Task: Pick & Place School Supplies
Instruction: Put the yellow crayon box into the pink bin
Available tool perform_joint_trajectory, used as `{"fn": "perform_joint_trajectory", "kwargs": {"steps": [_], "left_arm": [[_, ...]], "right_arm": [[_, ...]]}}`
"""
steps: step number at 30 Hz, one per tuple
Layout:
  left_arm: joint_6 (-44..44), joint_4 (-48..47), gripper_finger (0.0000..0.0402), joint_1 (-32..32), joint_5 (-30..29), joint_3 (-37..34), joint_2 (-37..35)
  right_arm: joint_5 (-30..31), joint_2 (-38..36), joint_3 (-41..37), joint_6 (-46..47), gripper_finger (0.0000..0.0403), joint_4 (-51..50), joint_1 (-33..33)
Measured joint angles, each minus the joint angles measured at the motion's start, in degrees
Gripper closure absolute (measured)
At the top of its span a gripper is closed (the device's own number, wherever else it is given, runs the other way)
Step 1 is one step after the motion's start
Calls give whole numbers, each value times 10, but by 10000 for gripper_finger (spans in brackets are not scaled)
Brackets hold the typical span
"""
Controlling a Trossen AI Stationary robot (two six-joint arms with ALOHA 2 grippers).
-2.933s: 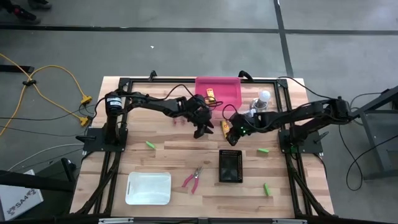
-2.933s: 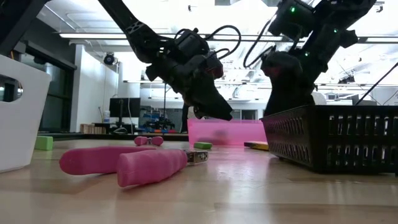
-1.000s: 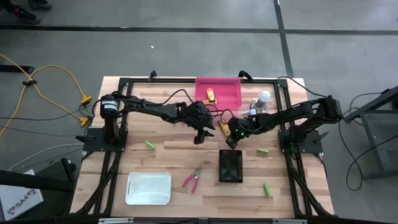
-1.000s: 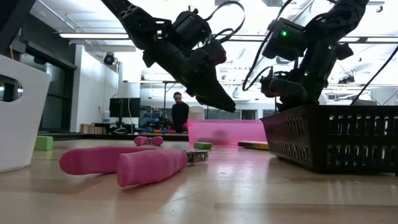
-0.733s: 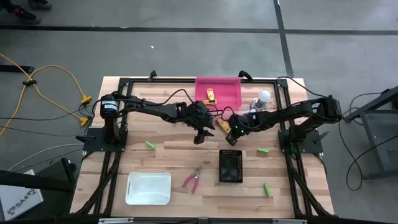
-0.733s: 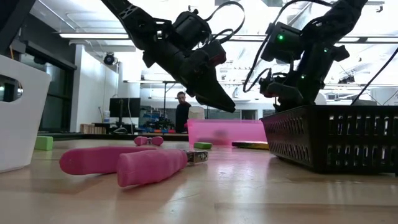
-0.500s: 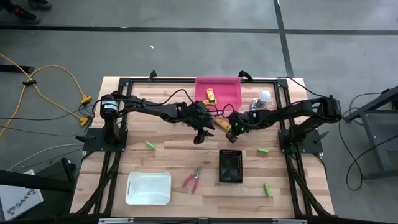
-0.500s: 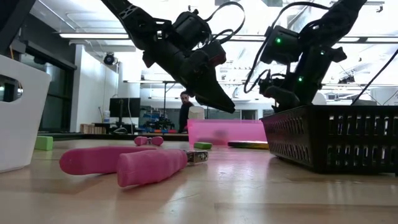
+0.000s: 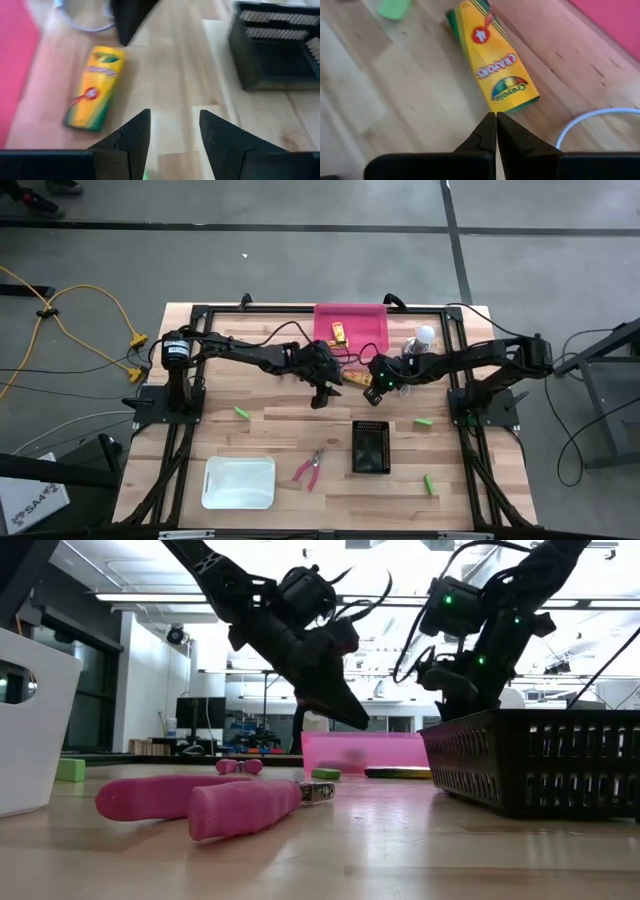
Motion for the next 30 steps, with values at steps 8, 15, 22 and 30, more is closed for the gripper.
{"fn": "perform_joint_trajectory", "kwargs": {"steps": [8,15,22,30], "left_arm": [[-116,0,237,45,12,0,0],[-238,-5,237,74,25,0,0],[-319,-10,237,70,21,0,1],[-465,-18,237,69,30,0,1]], "right_arm": [[2,-54,0,21,401,-38,-4],[32,-88,0,25,401,-52,-10],[32,-92,0,19,401,-55,-10],[47,-92,0,2,401,-55,-10]]}}
